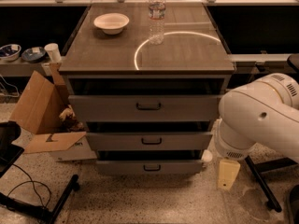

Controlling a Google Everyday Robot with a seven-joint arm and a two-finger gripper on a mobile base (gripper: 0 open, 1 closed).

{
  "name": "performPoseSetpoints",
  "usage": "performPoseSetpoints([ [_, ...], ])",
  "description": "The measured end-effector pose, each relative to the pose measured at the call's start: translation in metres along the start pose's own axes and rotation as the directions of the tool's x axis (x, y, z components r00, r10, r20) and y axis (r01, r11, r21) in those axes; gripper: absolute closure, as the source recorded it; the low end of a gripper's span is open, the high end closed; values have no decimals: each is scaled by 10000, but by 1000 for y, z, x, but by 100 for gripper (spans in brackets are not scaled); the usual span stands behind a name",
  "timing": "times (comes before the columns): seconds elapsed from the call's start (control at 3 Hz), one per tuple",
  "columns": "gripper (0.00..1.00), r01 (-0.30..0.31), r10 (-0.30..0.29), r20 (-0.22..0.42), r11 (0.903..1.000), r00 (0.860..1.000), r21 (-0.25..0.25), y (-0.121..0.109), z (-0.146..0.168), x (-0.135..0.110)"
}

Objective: Open middle drawer

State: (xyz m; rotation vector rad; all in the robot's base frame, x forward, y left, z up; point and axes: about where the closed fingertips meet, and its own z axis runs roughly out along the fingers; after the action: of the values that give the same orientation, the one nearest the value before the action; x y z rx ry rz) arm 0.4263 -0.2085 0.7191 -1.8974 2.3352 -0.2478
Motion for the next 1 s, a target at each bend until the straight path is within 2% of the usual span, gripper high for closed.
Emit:
performPoseSetpoints([
  [0.33,0,-1,1,4,10000,10000,-2,0,0,0],
  [0.67,0,21,-8,302,9992,9995,-406,5,21,-12],
  [1.0,0,121,-42,808,9951,9967,-982,5,79,-32],
])
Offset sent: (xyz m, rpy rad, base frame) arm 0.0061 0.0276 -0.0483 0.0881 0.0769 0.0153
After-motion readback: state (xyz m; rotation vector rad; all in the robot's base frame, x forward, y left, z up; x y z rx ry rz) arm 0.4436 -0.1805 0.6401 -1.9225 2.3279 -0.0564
